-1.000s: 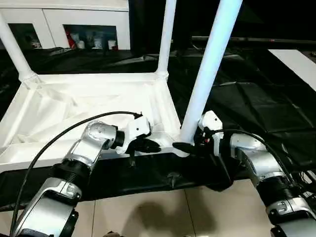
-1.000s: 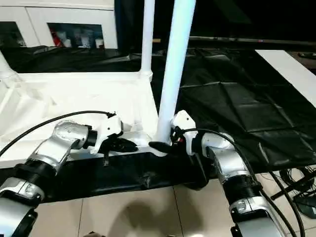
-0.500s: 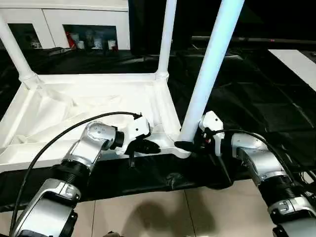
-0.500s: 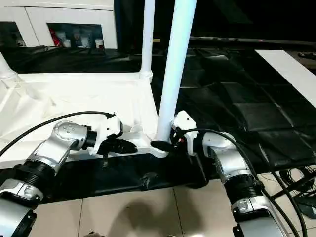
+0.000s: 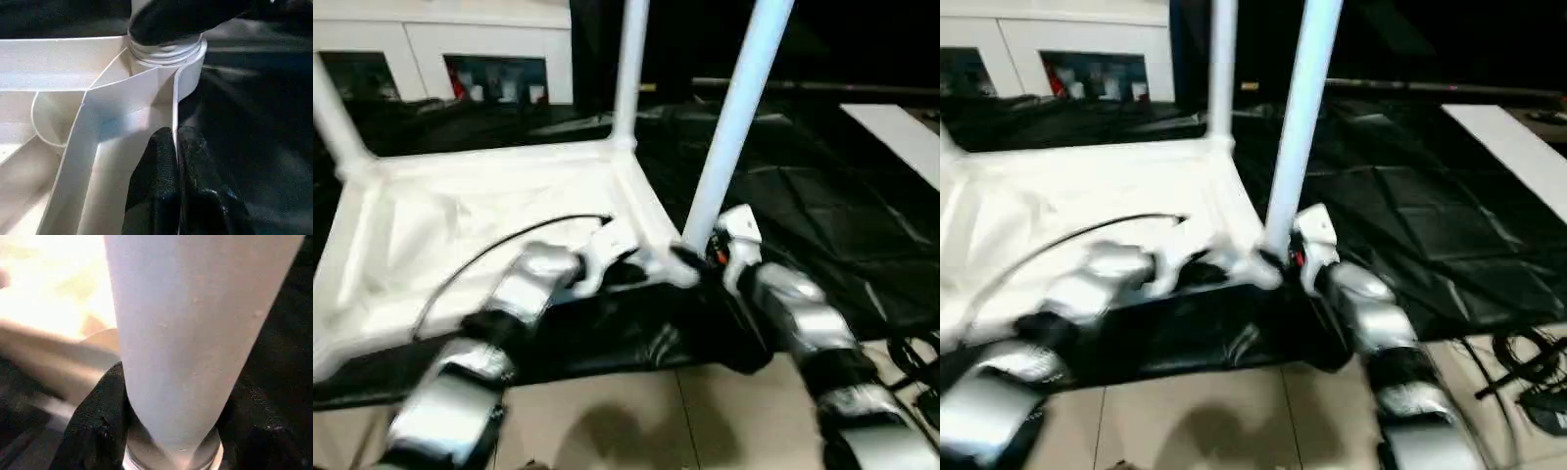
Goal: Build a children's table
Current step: Rotate leg to tighten
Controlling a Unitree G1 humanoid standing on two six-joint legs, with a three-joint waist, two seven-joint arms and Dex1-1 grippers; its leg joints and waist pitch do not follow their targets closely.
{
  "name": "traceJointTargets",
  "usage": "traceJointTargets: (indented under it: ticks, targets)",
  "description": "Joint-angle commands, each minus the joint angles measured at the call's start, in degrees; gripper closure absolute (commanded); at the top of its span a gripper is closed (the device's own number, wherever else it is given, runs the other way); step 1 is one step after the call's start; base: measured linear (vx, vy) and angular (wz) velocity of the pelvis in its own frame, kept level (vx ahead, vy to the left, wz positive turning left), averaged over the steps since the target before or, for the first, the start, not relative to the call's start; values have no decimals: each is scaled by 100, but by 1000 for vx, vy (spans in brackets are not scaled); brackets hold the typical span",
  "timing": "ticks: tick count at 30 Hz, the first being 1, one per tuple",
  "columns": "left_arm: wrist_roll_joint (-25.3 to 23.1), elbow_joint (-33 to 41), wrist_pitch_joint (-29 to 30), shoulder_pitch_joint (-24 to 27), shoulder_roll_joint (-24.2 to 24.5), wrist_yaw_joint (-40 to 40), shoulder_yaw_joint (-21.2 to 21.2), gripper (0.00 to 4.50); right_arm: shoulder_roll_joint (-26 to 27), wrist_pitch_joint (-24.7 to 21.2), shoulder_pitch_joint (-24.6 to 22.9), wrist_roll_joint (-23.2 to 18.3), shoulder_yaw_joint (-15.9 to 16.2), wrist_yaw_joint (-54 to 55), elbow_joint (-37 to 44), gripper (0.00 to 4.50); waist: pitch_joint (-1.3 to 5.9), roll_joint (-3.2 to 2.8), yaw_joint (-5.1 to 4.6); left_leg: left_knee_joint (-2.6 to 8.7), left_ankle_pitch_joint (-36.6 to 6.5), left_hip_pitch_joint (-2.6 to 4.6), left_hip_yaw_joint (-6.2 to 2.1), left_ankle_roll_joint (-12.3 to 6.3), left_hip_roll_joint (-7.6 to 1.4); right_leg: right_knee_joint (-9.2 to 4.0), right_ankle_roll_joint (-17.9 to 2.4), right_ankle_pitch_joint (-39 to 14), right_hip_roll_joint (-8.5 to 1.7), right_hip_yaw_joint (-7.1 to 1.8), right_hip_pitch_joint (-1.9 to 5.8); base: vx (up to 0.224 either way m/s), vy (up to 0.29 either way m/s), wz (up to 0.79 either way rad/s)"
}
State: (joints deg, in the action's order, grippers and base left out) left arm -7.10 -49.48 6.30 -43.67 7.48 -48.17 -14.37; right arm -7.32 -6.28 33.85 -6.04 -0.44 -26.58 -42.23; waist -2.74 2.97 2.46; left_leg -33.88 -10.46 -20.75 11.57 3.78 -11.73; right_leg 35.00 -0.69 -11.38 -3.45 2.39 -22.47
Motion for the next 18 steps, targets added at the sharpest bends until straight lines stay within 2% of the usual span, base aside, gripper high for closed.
traceJointTargets:
  ticks: [1,2,5,8,10,11,14,15,17,18]
  targets:
    - [27,-252,117,-155,-475,428,-85,450,420,-338,163,-50,-30,679,-441,248,280,-16,-37,442,-1726,120,-151,163,-167,-571,-896,-2334,-455,-230,126,0,0,0]
    - [16,-278,119,-177,-500,457,-92,450,467,-345,205,-59,-49,740,-471,248,283,-35,-34,436,-1745,136,-150,154,-167,-581,-889,-2328,-460,-236,114,0,0,0]
    - [-52,-390,39,-243,-537,495,-122,450,550,-240,317,77,32,807,-538,248,296,-26,-39,432,-1646,106,-144,69,-163,-571,-906,-2030,-450,-238,131,0,0,0]
    - [-113,-433,-61,-260,-473,381,-157,450,526,82,317,192,248,379,-447,248,300,-24,-33,428,-1572,96,-137,-7,-170,-550,-977,-1825,-453,-240,145,0,0,0]
    - [-126,-454,-80,-260,-447,344,-157,450,495,186,289,241,334,226,-400,193,299,-25,-35,435,-1533,80,-139,-43,-176,-537,-1024,-1723,-452,-235,158,0,0,0]
    - [-184,-474,-173,-237,-353,231,-214,450,394,416,217,373,521,-99,-342,193,305,-21,-31,426,-1525,85,-134,-61,-177,-533,-1045,-1667,-455,-237,159,0,0,0]
    - [-208,-499,-254,-212,-264,129,-262,450,323,471,180,292,491,-317,-304,161,309,-22,-24,426,-1418,65,-134,-117,-178,-518,-1071,-1547,-467,-238,184,0,0,0]
    - [-177,-404,-333,-138,-99,-152,-283,450,69,469,101,248,533,-755,-111,151,312,-16,-20,418,-1372,65,-126,-148,-176,-512,-1103,-1464,-464,-241,187,0,0,0]
    - [-167,-372,-370,-116,-45,-247,-285,450,-15,460,76,249,558,-910,-49,134,341,-23,-9,401,-1129,33,-122,-255,-182,-452,-1201,-989,-460,-243,233,0,0,0]
    - [-139,-317,-425,-79,25,-425,-296,450,-130,461,25,222,600,-1172,51,134,343,-43,-10,399,-1046,32,-122,-269,-185,-431,-1247,-832,-456,-243,229,0,0,0]
